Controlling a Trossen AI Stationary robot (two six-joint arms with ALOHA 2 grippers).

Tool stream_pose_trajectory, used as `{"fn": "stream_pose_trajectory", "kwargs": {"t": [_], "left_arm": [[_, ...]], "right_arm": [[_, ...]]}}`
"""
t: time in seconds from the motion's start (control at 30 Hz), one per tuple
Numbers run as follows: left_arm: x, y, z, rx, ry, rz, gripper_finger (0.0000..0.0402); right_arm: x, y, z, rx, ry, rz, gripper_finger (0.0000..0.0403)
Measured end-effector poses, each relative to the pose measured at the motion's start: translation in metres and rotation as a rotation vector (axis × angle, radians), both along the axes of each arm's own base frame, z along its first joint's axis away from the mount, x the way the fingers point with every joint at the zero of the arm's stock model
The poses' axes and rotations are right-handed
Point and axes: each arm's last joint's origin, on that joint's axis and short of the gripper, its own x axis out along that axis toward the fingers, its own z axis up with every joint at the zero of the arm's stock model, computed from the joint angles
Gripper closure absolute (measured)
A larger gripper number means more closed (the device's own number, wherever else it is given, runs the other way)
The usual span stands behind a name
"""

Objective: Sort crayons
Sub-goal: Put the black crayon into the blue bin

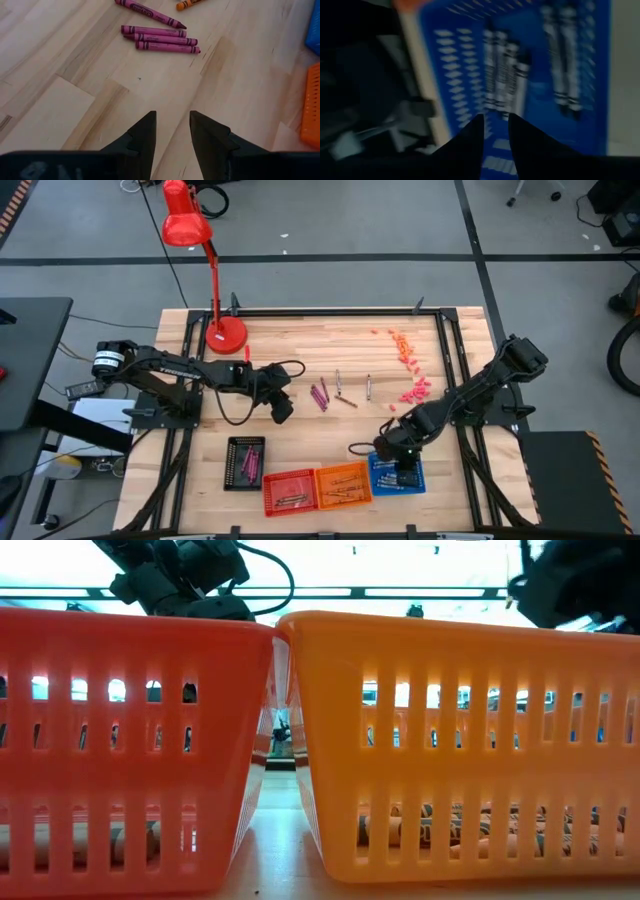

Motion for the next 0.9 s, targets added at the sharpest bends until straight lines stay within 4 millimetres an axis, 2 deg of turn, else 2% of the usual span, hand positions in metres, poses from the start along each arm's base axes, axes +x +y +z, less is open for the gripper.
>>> {"fn": "stream_pose_trajectory", "kwargs": {"t": [0.23,0.37,0.47,0.67,0.9], "left_arm": [[0.000,0.000,0.000,0.000,0.000,0.000,0.0271],[0.000,0.000,0.000,0.000,0.000,0.000,0.0271],[0.000,0.000,0.000,0.000,0.000,0.000,0.0271],[0.000,0.000,0.000,-0.020,-0.001,0.026,0.0271],[0.000,0.000,0.000,-0.037,-0.002,0.047,0.0271]], "right_arm": [[0.025,-0.016,0.026,0.061,-0.086,-0.011,0.0310],[0.037,-0.037,0.035,0.056,-0.135,-0.040,0.0313],[0.042,-0.056,0.034,0.043,-0.147,-0.066,0.0317],[0.045,-0.106,0.030,-0.107,-0.113,-0.226,0.0320],[0.047,-0.155,0.028,-0.379,-0.124,-0.439,0.0312]]}}
